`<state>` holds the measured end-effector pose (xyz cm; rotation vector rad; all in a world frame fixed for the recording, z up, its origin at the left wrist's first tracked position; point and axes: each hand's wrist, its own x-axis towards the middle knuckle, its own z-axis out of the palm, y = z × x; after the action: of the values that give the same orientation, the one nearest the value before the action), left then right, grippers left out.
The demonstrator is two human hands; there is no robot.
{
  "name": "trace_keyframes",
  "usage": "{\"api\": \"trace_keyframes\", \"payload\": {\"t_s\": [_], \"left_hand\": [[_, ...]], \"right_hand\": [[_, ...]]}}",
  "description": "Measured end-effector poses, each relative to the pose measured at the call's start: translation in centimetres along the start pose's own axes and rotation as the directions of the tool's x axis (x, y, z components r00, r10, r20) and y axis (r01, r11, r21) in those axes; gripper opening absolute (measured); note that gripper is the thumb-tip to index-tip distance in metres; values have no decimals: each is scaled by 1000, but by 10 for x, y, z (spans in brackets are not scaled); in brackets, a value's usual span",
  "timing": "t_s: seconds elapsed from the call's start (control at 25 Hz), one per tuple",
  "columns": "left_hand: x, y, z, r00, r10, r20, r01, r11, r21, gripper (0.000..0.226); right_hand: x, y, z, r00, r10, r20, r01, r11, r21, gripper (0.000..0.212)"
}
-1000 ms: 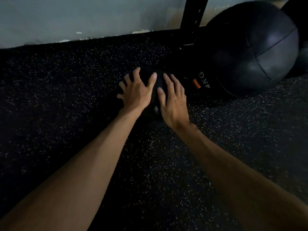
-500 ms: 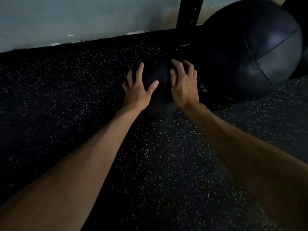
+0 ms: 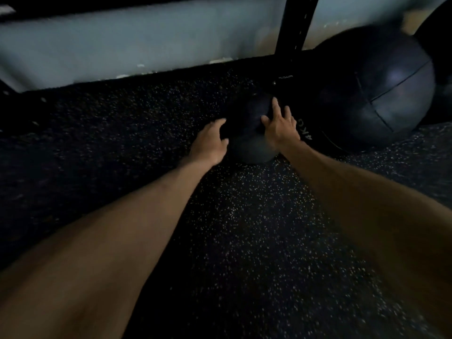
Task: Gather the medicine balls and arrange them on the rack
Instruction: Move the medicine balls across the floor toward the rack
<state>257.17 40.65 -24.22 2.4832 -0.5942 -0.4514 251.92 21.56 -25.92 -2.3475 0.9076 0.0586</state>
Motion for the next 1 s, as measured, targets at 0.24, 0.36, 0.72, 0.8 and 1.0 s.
{"api": "trace_keyframes", "payload": {"t_s": [0.24, 0.36, 0.72, 0.8, 1.0], "left_hand": [[-110, -44, -68, 988, -153, -9, 153, 973, 171, 36], [-180, -68, -119, 982, -187, 2, 183, 962, 204, 33], [-386, -66, -296, 933, -351, 81, 326, 919, 222, 28], [-423, -43, -336, 922, -374, 100, 350, 916, 197, 29], [-518, 50, -416, 913, -395, 98, 383, 915, 126, 27]], "right_hand": [[-135, -82, 14, 983, -174, -58, 152, 951, -269, 46], [-219, -129, 8, 944, -306, 127, 327, 919, -219, 31], [-431, -258, -62, 854, -291, 431, 430, 861, -270, 35], [-466, -287, -101, 839, -287, 462, 441, 856, -270, 36], [-561, -329, -217, 825, -262, 500, 452, 838, -306, 34]]}}
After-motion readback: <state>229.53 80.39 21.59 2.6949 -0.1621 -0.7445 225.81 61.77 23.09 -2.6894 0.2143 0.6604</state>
